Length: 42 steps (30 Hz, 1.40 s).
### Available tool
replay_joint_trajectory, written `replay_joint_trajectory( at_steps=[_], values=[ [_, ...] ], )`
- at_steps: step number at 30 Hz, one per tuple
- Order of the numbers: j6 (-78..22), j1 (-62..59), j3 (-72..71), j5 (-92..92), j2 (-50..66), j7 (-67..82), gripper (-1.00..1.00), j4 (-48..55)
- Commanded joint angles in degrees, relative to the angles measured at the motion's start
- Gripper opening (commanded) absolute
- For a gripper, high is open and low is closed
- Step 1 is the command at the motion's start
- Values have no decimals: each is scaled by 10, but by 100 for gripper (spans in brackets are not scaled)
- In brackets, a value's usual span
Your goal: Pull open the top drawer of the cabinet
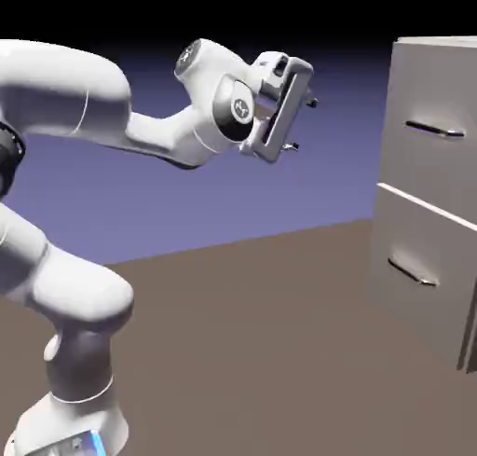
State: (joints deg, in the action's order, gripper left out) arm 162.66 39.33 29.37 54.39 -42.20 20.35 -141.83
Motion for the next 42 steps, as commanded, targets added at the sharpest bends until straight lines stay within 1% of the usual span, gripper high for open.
replay_joint_trajectory(
  at_steps=[1, 42],
  values=[
    [-5, 15, 12, 22, -4, 25, 0, 8],
    [-189, 644, 489, 906, -159, 1047, 0, 320]
  ],
)
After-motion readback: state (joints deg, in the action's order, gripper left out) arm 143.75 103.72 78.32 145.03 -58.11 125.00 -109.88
